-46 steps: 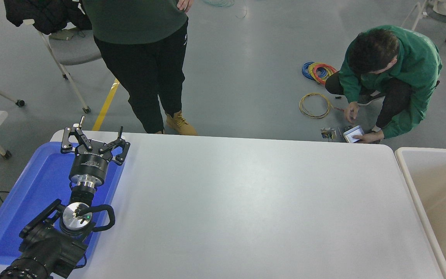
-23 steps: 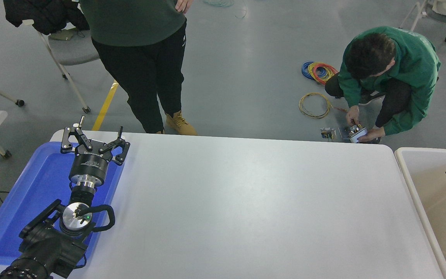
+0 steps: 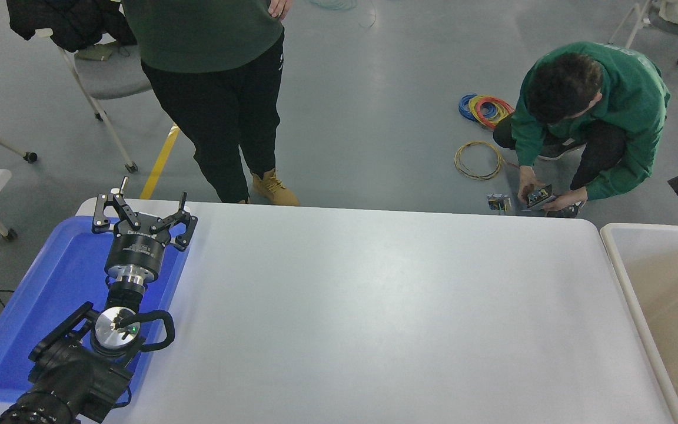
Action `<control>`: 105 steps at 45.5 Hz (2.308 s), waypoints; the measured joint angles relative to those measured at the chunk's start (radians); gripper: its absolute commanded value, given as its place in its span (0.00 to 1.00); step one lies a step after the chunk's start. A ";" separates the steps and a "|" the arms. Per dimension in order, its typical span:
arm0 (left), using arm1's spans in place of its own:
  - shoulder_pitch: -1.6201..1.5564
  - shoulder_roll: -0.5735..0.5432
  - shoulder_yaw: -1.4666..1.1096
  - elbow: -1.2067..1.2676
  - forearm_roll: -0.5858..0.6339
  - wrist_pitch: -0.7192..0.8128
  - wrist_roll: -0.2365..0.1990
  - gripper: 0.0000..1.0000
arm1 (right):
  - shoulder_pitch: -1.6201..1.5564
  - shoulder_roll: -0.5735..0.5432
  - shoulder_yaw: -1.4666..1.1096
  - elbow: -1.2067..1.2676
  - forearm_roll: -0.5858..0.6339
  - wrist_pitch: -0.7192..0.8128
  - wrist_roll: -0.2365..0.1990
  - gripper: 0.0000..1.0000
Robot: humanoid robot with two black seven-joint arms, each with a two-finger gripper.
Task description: Pick up paper ball place in dustbin
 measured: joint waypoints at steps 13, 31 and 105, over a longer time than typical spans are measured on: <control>0.000 0.000 0.000 0.000 0.000 0.000 0.000 1.00 | -0.089 -0.025 0.475 0.270 -0.011 0.001 0.119 1.00; 0.000 0.000 0.000 0.000 0.000 0.000 0.000 1.00 | -0.293 0.056 0.811 0.432 -0.015 0.013 0.334 1.00; 0.000 0.000 0.000 0.000 0.000 0.000 0.000 1.00 | -0.411 0.326 0.949 0.386 -0.115 0.117 0.505 1.00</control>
